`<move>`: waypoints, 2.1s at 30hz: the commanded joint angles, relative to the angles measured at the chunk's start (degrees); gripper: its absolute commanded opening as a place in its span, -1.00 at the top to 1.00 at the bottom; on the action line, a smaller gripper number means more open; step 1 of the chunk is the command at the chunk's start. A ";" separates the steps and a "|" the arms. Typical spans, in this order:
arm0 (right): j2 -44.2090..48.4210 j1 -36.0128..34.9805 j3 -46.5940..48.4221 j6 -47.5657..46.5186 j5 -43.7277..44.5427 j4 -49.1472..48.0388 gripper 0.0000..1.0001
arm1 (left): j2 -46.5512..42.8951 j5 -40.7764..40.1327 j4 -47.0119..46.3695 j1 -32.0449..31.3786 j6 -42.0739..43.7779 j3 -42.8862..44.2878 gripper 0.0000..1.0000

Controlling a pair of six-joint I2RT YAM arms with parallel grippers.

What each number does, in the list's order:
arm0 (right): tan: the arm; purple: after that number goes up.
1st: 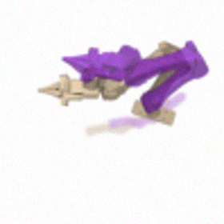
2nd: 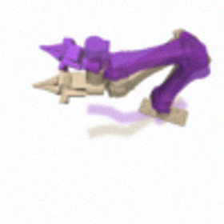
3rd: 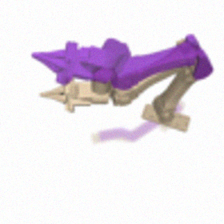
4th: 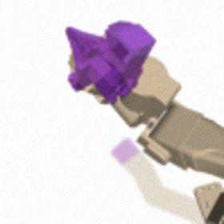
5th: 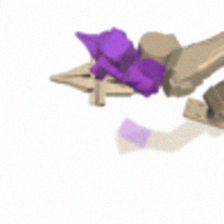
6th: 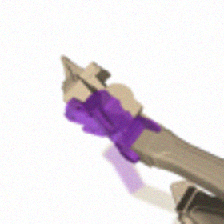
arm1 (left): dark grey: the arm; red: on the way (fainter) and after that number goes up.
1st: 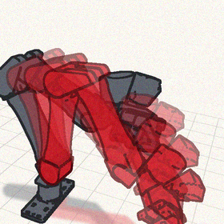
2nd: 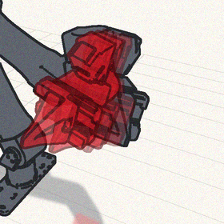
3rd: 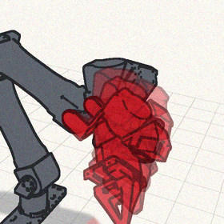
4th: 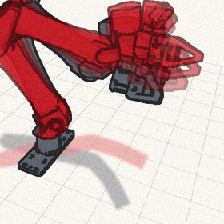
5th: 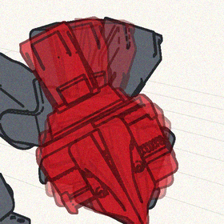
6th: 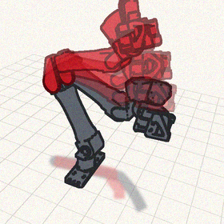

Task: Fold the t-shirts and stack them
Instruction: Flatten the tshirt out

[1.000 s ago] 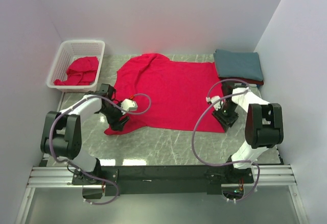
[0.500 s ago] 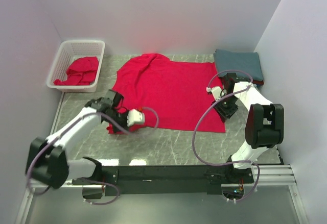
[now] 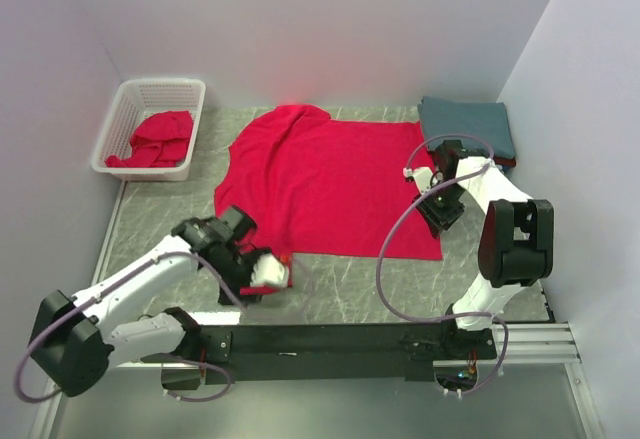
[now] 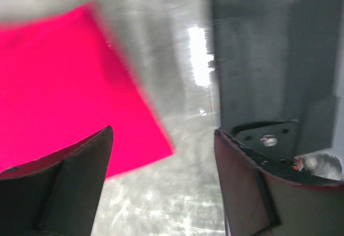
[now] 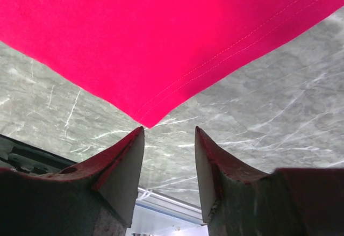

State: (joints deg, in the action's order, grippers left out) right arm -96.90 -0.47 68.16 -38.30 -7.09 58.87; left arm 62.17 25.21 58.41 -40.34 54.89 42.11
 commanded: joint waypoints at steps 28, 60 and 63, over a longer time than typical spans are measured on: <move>-10.33 -4.71 -0.56 9.21 8.05 -11.94 0.58 | 36.01 -21.43 -26.44 40.16 -10.96 6.33 0.99; -10.58 -8.49 12.32 17.28 1.20 -15.27 0.65 | 42.14 -1.83 -21.05 42.36 -34.64 39.26 0.99; -13.48 -8.32 20.57 21.86 0.59 -16.77 0.66 | 46.80 -3.49 -27.02 41.83 -42.29 47.61 0.99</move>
State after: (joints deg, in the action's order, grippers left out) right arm -109.69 -8.64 79.66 -22.68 -5.72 48.36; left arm 106.78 20.23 39.99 1.91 23.51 81.45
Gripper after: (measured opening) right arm 0.174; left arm 0.013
